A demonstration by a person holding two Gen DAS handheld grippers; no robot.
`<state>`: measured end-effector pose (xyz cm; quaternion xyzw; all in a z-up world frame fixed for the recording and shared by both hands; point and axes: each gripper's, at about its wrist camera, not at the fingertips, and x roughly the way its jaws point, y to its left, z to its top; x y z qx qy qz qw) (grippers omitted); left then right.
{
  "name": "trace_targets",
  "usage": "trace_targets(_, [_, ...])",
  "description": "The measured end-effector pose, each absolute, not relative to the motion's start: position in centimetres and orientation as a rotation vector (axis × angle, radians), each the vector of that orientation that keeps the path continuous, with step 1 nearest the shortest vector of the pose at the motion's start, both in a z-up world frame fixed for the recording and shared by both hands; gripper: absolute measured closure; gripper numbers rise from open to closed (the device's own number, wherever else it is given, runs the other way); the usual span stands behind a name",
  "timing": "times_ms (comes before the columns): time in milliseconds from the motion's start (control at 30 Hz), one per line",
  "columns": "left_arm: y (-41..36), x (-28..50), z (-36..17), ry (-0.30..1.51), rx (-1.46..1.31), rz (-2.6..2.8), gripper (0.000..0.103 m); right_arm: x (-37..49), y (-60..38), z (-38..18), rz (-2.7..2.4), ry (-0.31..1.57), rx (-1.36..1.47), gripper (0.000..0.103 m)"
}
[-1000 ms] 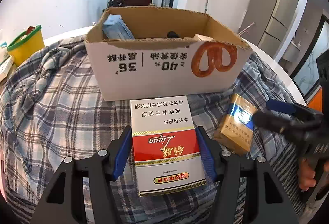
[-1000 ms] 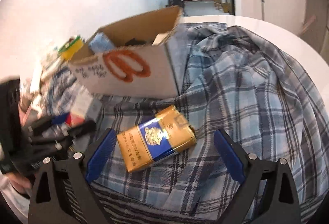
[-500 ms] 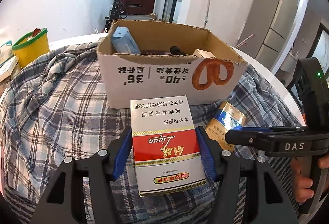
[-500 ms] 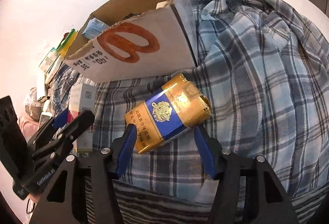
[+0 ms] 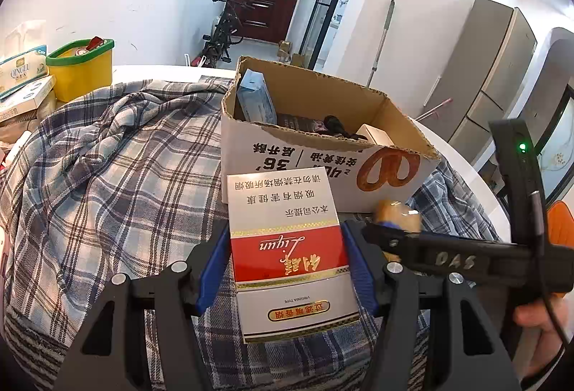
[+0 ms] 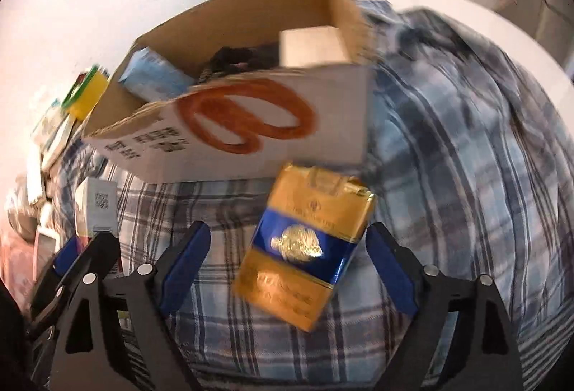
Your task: Organize objects
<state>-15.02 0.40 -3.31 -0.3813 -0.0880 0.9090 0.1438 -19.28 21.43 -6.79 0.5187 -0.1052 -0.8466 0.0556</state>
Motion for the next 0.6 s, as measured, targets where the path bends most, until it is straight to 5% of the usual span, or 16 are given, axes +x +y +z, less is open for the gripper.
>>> trace_targets(167, [0.0, -14.7, -3.1, -0.274, -1.084, 2.626, 0.04, -18.7, 19.4, -7.3, -2.609, -0.026, 1.553, 0.015])
trace_targets(333, [0.2, -14.7, -3.0, -0.266, -1.081, 2.624, 0.04, -17.5, 19.7, -8.2, -2.562, 0.006, 1.572, 0.031])
trace_targets(600, [0.6, -14.6, -3.1, -0.255, -1.087, 2.62, 0.04, -15.4, 20.4, -8.5, -2.534, 0.149, 1.564, 0.032])
